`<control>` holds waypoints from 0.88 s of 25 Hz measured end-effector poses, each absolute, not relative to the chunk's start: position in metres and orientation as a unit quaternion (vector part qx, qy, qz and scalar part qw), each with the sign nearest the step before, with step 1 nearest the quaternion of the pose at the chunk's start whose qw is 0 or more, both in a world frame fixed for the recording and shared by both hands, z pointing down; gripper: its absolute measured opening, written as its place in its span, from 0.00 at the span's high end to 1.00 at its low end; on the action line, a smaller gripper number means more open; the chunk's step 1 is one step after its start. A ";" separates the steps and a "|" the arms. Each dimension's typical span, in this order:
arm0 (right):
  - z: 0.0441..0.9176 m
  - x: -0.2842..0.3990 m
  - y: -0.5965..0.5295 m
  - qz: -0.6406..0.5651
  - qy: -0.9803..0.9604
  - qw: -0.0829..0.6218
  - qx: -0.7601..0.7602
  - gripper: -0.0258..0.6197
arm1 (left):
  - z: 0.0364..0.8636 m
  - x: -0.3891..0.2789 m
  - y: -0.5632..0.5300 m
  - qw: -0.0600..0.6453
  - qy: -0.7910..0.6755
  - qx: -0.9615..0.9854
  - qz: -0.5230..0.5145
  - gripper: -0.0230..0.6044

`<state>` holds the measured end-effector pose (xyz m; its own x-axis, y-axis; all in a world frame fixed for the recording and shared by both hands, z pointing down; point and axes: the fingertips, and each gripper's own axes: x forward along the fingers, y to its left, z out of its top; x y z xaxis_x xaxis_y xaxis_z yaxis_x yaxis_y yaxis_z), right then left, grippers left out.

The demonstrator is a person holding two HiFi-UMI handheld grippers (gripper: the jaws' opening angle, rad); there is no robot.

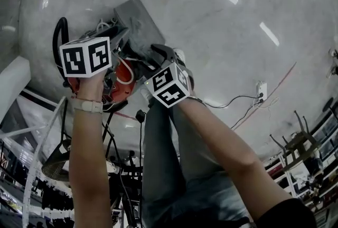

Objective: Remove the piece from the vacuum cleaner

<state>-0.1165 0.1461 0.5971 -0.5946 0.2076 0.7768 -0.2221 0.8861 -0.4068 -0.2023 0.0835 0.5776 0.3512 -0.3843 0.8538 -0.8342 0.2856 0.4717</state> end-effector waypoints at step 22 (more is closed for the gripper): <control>0.593 -0.108 0.127 0.241 -0.864 0.431 0.098 0.79 | 0.591 -0.174 0.071 0.636 -0.451 0.578 0.242 0.86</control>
